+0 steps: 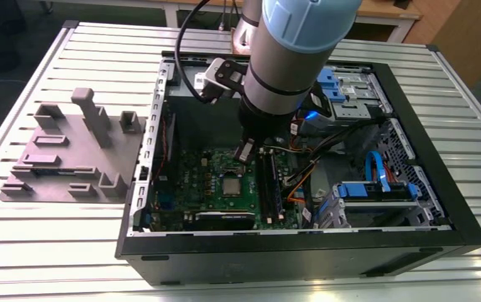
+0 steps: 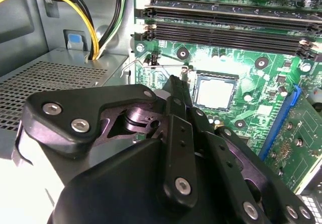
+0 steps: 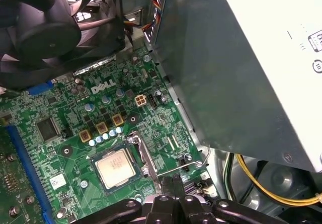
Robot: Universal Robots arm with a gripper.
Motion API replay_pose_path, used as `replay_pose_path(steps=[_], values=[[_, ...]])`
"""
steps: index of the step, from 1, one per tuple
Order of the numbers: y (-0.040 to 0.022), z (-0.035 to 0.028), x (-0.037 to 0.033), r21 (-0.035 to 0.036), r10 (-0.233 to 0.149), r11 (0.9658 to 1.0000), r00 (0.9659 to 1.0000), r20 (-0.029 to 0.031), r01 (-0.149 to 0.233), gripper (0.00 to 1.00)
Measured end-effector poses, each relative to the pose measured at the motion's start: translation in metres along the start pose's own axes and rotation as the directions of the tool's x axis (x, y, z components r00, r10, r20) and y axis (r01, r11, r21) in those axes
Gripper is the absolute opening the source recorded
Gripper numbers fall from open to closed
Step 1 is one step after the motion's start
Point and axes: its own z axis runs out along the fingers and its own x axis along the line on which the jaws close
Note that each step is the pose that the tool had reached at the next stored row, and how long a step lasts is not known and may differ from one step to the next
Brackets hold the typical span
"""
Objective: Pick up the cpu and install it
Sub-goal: 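Close the cpu cover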
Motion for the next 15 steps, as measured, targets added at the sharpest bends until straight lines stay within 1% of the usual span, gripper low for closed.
replay_pose_path(steps=[12,15], values=[[-0.0005,0.0003,0.0009,0.0044,0.000,1.0000,1.0000,-0.0088,0.000,0.10],[-0.0007,0.0004,0.0014,0.0052,0.001,1.0000,0.9999,-0.0100,-0.001,0.10]])
